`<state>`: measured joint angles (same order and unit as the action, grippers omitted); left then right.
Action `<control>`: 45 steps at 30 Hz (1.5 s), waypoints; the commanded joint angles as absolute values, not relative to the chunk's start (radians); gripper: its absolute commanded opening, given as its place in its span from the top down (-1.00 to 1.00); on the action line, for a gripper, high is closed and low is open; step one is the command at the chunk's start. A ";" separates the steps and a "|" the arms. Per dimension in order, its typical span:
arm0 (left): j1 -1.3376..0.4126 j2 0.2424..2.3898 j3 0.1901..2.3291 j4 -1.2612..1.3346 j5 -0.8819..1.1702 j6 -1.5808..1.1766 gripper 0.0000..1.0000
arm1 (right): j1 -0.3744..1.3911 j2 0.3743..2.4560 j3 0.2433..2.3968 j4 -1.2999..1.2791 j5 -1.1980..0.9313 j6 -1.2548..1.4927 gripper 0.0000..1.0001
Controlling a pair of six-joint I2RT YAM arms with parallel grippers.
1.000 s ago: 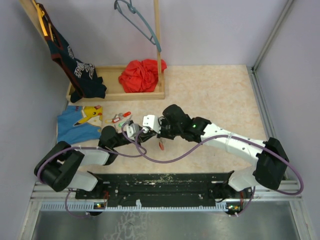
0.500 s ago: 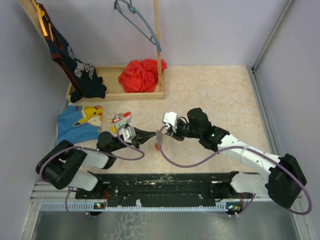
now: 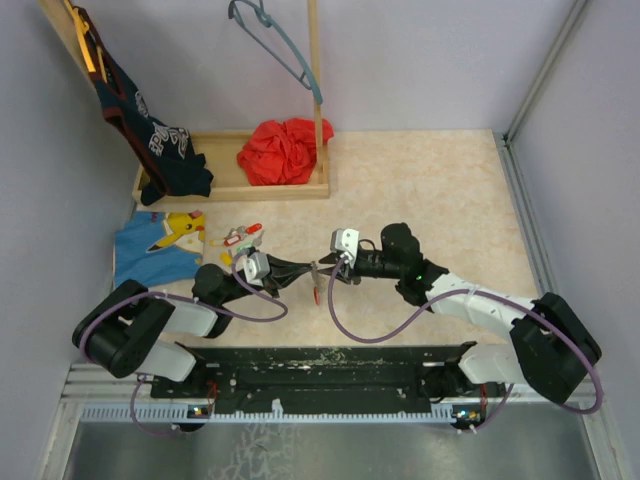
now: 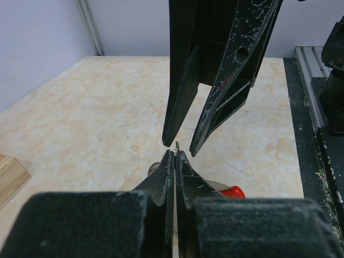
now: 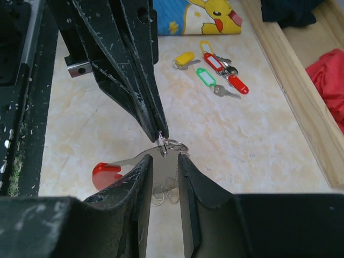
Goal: Put the keys on the keyring
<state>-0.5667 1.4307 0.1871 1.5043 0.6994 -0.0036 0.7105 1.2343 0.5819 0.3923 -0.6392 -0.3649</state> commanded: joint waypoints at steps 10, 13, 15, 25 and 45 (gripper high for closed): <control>-0.562 1.440 0.186 1.596 0.731 -0.036 1.00 | 0.696 1.286 0.594 0.529 -0.730 -0.347 0.62; -0.561 1.436 0.186 1.595 0.731 -0.035 1.00 | 0.691 1.286 0.592 0.518 -0.724 -0.352 0.63; -0.561 1.436 0.186 1.594 0.731 -0.035 1.00 | 0.684 1.283 0.589 0.511 -0.721 -0.355 0.63; -0.561 1.439 0.192 1.597 0.740 -0.041 1.00 | 0.678 1.290 0.592 0.515 -0.759 -0.351 0.73; -0.561 1.430 0.181 1.603 0.729 -0.042 0.93 | 0.679 1.287 0.608 0.495 -0.777 -0.347 1.00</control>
<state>-0.5667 1.4342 0.1871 1.5120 0.7303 -0.0307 0.6849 1.2980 0.5819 0.4732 -0.7532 -0.3489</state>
